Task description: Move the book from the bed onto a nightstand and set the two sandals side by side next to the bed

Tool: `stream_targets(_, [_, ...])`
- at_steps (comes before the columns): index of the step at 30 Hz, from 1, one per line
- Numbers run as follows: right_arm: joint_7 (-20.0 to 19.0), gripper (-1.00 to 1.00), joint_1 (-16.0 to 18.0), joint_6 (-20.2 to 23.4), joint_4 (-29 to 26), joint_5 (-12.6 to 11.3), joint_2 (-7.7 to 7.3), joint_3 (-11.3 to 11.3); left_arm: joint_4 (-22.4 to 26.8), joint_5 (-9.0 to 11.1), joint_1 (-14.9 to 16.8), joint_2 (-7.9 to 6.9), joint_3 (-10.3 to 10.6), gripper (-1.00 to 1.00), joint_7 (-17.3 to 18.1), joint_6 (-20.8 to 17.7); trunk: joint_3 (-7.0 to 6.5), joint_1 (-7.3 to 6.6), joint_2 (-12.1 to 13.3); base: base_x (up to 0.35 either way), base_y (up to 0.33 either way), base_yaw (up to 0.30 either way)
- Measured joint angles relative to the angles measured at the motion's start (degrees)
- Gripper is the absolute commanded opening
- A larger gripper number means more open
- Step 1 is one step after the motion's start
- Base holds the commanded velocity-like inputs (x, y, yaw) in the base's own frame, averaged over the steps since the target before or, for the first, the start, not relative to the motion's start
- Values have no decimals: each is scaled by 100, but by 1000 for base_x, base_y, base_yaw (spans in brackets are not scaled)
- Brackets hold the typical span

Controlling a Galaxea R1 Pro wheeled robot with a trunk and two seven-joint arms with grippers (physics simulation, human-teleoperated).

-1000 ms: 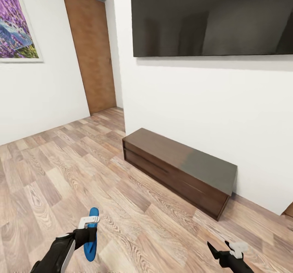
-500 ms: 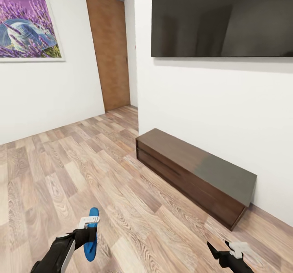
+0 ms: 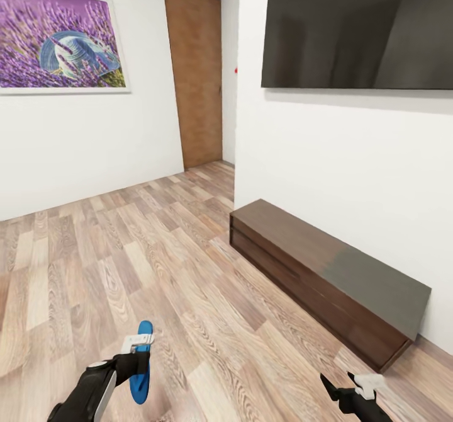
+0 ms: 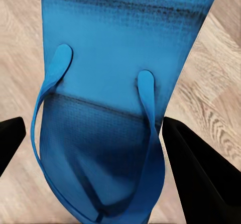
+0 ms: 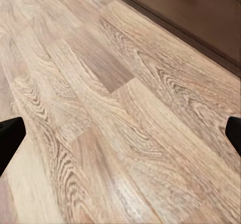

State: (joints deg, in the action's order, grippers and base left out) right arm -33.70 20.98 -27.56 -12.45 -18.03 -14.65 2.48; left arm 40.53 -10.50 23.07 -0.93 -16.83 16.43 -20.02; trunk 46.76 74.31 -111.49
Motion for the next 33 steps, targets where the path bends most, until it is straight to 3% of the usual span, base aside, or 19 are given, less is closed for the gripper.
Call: stream_targets(33, [0, 100, 0, 0, 0, 3, 7, -1, 0, -2, 0, 0, 5, -100, -7, 2, 168, -23, 41, 0, 0, 230])
